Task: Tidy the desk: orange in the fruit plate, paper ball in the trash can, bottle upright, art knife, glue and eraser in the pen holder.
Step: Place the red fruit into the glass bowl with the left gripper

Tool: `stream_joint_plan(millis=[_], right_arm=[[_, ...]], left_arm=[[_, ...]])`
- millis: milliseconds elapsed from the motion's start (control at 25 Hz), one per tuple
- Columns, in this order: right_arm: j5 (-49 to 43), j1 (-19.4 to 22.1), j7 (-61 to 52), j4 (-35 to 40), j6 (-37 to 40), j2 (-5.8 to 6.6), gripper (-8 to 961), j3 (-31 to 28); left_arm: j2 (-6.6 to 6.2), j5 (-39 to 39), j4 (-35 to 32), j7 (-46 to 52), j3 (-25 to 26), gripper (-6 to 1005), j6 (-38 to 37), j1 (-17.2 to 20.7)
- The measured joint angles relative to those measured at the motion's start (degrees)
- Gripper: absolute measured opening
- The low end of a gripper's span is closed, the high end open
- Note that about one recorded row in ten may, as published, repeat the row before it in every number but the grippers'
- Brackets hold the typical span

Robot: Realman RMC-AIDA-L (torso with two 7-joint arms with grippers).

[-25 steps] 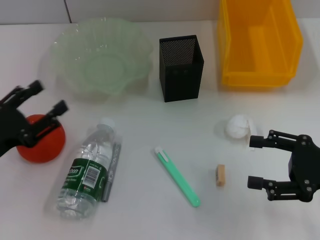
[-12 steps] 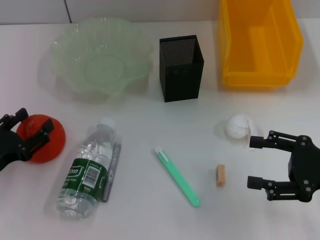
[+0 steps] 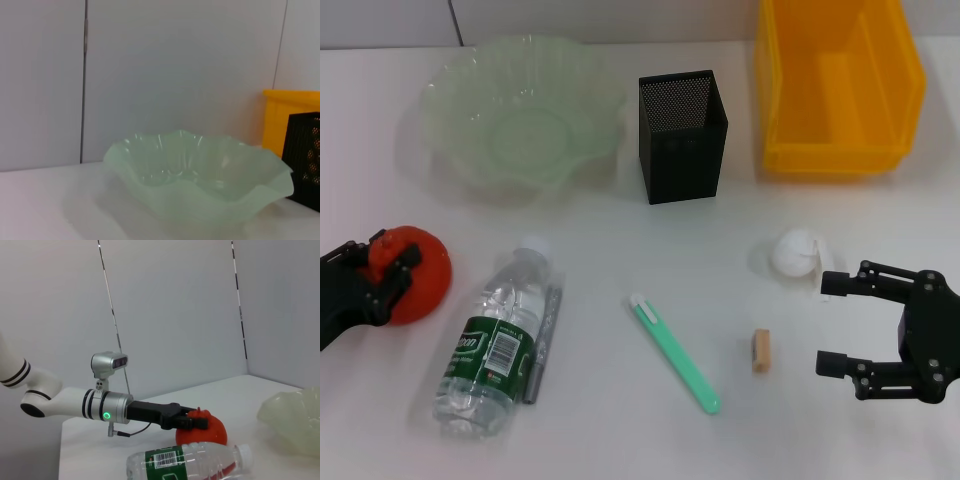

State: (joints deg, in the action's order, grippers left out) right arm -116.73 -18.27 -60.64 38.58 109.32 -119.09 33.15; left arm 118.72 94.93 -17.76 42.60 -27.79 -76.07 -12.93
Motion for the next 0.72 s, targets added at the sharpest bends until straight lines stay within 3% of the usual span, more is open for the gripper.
stream_joint_plan(millis=[280,440,520,560,720], right_arm=[[0.2,0.1,0.0,0.0,0.0,0.00,837,-0.1],[0.3,0.1,0.0,0.0,0.0,-0.01,836,-0.1],[0.3,0.1,0.0,0.0,0.0,-0.03,836,-0.1],[0.4,0.1,0.0,0.0,0.0,-0.07,836,-0.1],[0.4,0.2,-0.1,-0.1,0.0,-0.08,836,-0.2]], left_arm=[[0.11,-2.9,0.0,0.2,1.1,306,-7.6,-3.1],[0.10,-7.3,-0.2,2.1,1.0,196,-14.1,-9.7],[0.10,-8.2,-0.1,3.5,1.0,171,-12.5,-14.4],[0.10,-8.2,0.5,3.5,0.8,159,-8.3,-18.7],[0.24,-8.0,3.1,0.8,-0.1,108,3.6,-26.4]])
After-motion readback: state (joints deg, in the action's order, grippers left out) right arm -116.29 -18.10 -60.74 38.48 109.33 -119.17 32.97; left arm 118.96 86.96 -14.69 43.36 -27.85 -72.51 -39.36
